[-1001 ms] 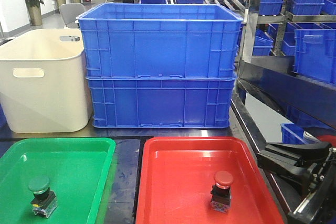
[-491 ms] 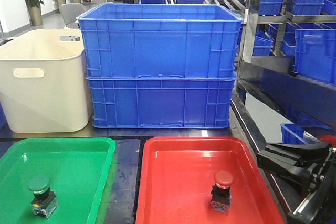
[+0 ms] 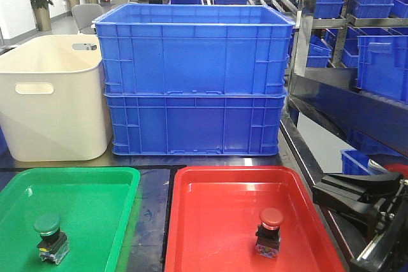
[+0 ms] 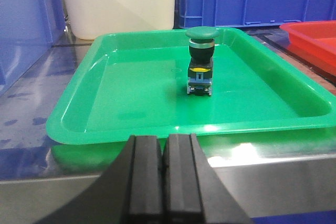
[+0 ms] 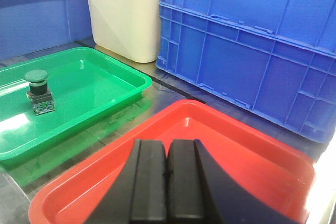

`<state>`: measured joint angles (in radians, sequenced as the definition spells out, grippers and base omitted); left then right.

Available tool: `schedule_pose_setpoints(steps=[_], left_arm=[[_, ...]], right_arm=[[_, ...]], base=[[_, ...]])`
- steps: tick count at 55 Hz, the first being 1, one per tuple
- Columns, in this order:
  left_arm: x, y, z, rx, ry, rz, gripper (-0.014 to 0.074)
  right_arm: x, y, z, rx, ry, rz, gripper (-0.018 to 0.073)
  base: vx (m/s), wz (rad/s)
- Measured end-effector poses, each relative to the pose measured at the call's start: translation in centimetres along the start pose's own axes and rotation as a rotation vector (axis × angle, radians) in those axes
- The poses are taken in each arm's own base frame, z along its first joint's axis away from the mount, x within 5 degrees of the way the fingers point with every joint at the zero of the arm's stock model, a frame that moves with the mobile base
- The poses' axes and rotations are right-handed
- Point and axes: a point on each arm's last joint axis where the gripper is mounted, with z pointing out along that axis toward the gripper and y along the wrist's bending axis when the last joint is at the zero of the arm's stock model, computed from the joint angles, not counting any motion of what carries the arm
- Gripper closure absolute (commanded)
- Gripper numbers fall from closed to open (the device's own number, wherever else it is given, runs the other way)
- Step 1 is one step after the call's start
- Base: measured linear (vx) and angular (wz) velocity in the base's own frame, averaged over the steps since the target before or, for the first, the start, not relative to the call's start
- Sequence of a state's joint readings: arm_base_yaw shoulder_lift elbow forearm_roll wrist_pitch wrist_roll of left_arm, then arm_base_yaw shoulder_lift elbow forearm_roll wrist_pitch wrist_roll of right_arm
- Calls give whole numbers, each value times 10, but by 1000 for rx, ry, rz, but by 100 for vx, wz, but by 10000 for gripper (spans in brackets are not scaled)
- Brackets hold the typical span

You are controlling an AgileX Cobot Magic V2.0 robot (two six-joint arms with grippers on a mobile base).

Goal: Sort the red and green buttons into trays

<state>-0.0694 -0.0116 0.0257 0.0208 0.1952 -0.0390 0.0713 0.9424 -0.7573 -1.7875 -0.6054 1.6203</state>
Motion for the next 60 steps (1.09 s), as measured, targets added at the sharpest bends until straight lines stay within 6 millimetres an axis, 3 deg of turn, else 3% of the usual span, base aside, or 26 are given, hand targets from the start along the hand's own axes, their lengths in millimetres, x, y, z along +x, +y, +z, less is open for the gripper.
schedule_pose_setpoints(steps=[33, 43, 53, 60], left_arm=[[0, 0, 0, 0, 1, 0, 602], [0, 0, 0, 0, 1, 0, 602], [0, 0, 0, 0, 1, 0, 602], [0, 0, 0, 0, 2, 0, 602]], right_arm=[[1, 0, 2, -8, -1, 14, 567], [-5, -7, 12, -8, -106, 21, 567], [-14, -30, 20, 187, -277, 58, 567], [-6, -39, 25, 380, -186, 44, 567]], base=[[0, 0], [0, 0], [0, 0], [0, 0]])
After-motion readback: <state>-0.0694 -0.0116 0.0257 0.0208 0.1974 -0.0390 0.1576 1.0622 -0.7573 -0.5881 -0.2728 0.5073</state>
